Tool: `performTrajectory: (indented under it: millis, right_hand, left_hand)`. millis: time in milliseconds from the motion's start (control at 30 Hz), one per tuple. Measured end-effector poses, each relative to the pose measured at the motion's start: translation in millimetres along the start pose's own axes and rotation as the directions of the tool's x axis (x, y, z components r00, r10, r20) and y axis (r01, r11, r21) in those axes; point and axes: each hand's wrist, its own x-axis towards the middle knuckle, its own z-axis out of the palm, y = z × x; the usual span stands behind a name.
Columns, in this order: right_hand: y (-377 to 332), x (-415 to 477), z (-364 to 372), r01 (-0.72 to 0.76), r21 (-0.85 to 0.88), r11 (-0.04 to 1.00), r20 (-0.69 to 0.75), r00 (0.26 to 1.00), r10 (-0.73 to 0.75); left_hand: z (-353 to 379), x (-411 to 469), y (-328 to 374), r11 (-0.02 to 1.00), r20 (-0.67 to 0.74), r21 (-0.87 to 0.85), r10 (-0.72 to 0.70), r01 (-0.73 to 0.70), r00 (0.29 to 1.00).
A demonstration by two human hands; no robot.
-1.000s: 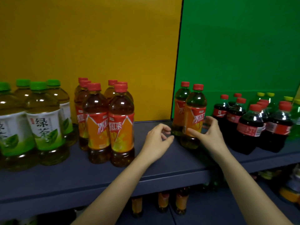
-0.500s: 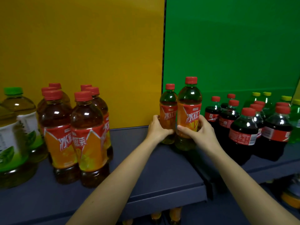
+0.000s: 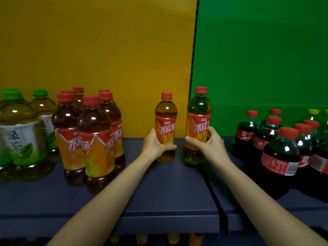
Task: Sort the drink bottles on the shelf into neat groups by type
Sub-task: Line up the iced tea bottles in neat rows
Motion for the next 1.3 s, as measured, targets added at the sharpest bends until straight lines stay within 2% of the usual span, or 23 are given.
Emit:
performTrajectory:
  millis: [167,400,633,800,933,1100,1167,1233,1300]
  right_hand:
    - [-4,7,38,0.004,0.027,1.0,0.066,0.998,-0.006]
    - [-4,8,64,0.036,-0.049,0.998,0.091,0.995,-0.032]
    - [-2,2,51,0.025,-0.008,1.0,0.29,0.957,-0.021]
    - [-3,-2,52,0.055,-0.051,0.997,0.265,0.964,-0.039]
    - [-11,-3,46,0.052,-0.089,0.995,0.281,0.959,-0.025]
    - [-31,-22,33,0.193,-0.237,0.952,0.159,0.975,-0.159]
    - [-42,-35,36,0.263,-0.174,0.949,0.144,0.96,-0.24]
    - [-53,-48,47,0.316,-0.068,0.946,0.236,0.927,-0.293]
    - [-63,-60,64,0.329,-0.003,0.944,0.351,0.884,-0.307]
  left_hand:
    - [-21,-7,-7,1.0,-0.051,-0.008,-0.023,0.023,0.998]
    - [-31,-12,-18,0.998,-0.058,-0.057,0.009,-0.013,0.998]
    - [-29,-16,-25,0.992,-0.02,-0.126,0.011,-0.013,1.0]
    - [-28,-18,-22,0.994,-0.03,-0.112,0.017,-0.02,0.999]
    - [-30,-20,-20,0.999,0.007,-0.027,-0.03,0.03,1.0]
    - [-55,-59,-12,0.996,0.129,-0.084,0.002,0.009,0.992]
    - [-71,-86,-11,0.993,0.179,-0.12,0.041,-0.02,0.983]
    - [-87,-111,-16,0.986,0.197,-0.155,0.098,-0.068,0.975]
    - [-104,-133,-22,0.977,0.145,-0.179,0.139,-0.112,0.98]
